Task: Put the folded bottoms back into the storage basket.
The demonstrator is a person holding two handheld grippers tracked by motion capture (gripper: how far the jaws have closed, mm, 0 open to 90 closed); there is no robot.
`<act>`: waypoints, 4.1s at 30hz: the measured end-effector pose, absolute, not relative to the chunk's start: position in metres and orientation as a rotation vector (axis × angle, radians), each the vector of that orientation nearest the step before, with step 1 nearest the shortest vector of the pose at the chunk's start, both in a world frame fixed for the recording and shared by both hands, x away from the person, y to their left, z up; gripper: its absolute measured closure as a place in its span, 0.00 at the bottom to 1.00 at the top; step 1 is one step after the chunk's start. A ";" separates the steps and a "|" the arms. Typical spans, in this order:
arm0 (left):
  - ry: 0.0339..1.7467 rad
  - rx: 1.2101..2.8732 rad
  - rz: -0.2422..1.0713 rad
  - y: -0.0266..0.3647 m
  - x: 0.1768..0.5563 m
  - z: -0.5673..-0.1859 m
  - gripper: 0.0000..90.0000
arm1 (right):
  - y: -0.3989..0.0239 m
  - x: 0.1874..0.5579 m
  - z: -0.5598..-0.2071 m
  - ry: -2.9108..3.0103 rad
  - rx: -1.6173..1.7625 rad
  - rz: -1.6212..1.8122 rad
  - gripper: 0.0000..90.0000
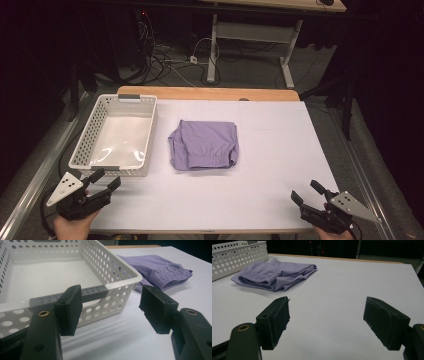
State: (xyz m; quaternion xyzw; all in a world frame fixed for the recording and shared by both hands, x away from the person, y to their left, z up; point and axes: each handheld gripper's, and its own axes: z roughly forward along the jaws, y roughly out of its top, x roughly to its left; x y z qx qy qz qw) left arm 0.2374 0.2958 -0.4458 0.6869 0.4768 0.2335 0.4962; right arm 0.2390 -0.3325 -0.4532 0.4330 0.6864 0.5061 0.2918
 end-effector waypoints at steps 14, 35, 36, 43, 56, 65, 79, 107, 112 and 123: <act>1.108 1.687 0.572 0.285 0.237 -0.441 0.37 | -0.332 0.240 -0.454 1.837 1.156 1.348 0.24; 1.026 1.708 0.563 0.263 0.239 -0.435 0.37 | -0.331 0.239 -0.453 1.842 1.146 1.354 0.24; 1.023 1.711 0.562 0.262 0.239 -0.435 0.37 | -0.331 0.239 -0.453 1.842 1.148 1.355 0.24; 0.996 1.727 0.541 0.253 0.241 -0.435 0.37 | -0.330 0.239 -0.454 1.847 1.141 1.355 0.24; 0.954 1.753 0.526 0.242 0.244 -0.433 0.37 | -0.330 0.239 -0.454 1.846 1.137 1.353 0.24; 0.903 1.801 0.493 0.224 0.251 -0.429 0.38 | -0.331 0.238 -0.453 1.839 1.150 1.355 0.24; 0.823 1.820 0.450 0.191 0.264 -0.421 0.37 | -0.330 0.238 -0.454 1.851 1.132 1.365 0.24; 0.826 1.884 0.393 0.145 0.296 -0.419 0.34 | -0.330 0.239 -0.454 1.872 1.122 1.371 0.24; 0.843 1.895 0.359 0.138 0.305 -0.418 0.34 | -0.330 0.239 -0.454 1.871 1.121 1.374 0.24; 0.875 1.912 0.355 0.124 0.325 -0.415 0.28 | -0.330 0.239 -0.454 1.872 1.126 1.376 0.24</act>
